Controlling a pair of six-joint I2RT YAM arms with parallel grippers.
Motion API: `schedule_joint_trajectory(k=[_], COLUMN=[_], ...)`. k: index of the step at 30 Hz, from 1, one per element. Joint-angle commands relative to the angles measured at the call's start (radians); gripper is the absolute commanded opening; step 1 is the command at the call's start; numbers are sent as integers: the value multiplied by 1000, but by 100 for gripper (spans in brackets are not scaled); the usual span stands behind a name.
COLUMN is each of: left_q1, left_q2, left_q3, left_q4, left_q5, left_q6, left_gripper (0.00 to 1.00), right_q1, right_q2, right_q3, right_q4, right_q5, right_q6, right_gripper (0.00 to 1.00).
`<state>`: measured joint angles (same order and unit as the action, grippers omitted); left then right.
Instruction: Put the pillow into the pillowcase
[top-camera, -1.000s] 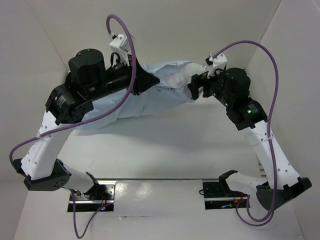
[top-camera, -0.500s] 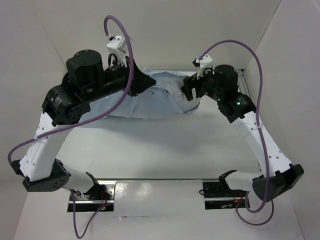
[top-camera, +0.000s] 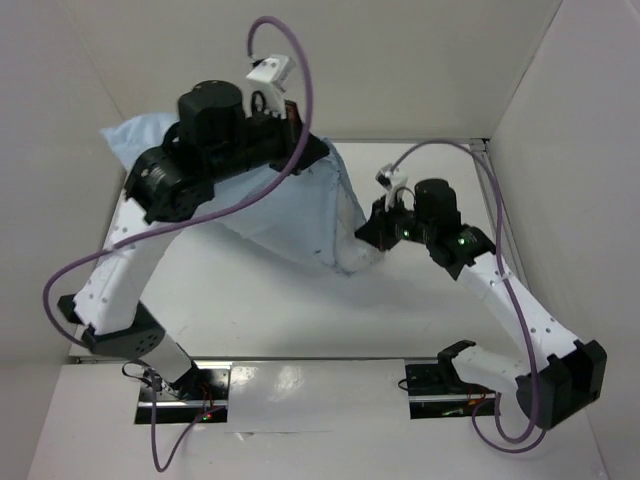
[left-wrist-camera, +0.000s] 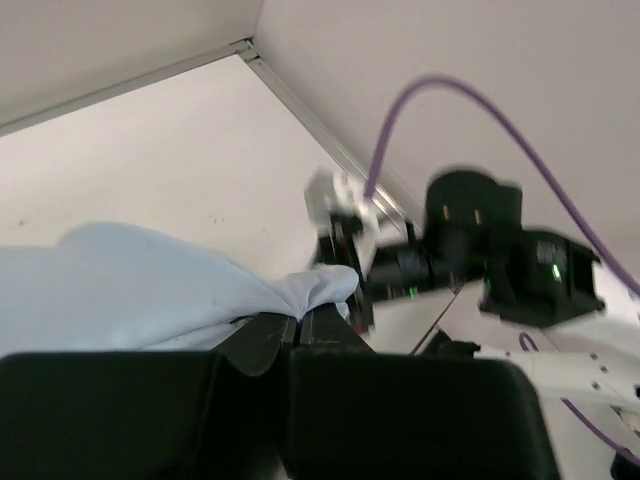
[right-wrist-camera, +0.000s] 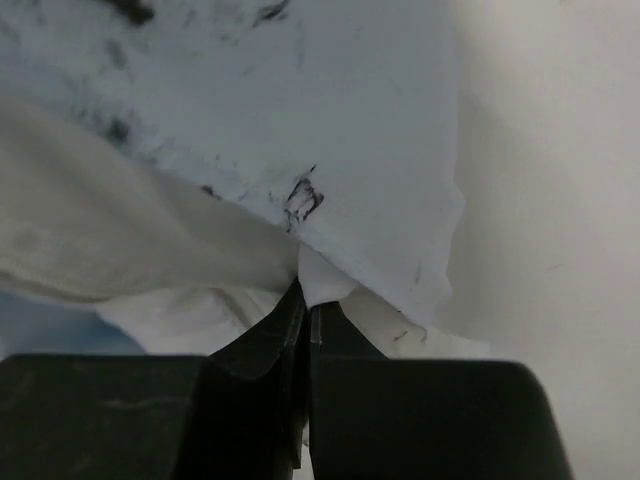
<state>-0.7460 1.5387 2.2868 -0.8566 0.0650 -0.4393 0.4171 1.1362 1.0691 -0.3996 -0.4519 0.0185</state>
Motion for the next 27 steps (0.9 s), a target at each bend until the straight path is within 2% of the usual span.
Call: schedule_joint_trajectory(k=[1, 2, 4, 5, 7, 8, 9, 12, 14, 15, 16, 18, 20, 22, 23, 24, 27], left_q1=[19, 31, 46, 46, 46, 46, 46, 46, 46, 46, 46, 46, 34, 14, 14, 2, -29], left_q2=[156, 199, 299, 405, 504, 544, 595, 613, 629, 629, 614, 574, 494, 434, 402, 335, 256], left_q3=[91, 91, 100, 114, 123, 123, 123, 39, 59, 68, 68, 68, 44, -1, -28, -62, -194], left_q4=[264, 287, 298, 298, 298, 298, 298, 381, 369, 360, 349, 340, 324, 285, 274, 265, 203], left_q5=[27, 57, 99, 114, 151, 151, 151, 151, 151, 186, 187, 208, 208, 138, 115, 52, -36], left_q6=[31, 31, 17, 17, 8, 8, 8, -3, 10, 37, 37, 56, 69, 70, 80, 80, 67], left_gripper=[0, 0, 0, 0, 0, 0, 0, 0, 27, 55, 68, 83, 94, 94, 69, 52, 10], right_q1=[34, 34, 46, 46, 46, 46, 46, 46, 46, 35, 35, 11, -23, -64, -84, -109, -219], right_q2=[-116, -150, -257, -291, -368, -377, -377, -314, -250, -206, -181, -120, -43, -13, -13, -13, -24], right_q3=[-196, -239, -338, -369, -420, -429, -429, -443, -434, -425, -425, -393, -344, -298, -285, -275, -241], right_q4=[-90, -90, -90, -90, -123, -123, -139, -124, -70, -33, -22, -45, -96, -160, -177, -189, -241], right_q5=[-195, -253, -264, -246, -147, -49, 6, 184, 254, 313, 337, 428, 482, 548, 548, 530, 475], right_q6=[151, 219, 285, 313, 389, 403, 438, 498, 524, 549, 560, 592, 592, 572, 572, 539, 528], right_gripper=[0, 0, 0, 0, 0, 0, 0, 0, 0, 0, 0, 3, 20, 55, 68, 74, 74])
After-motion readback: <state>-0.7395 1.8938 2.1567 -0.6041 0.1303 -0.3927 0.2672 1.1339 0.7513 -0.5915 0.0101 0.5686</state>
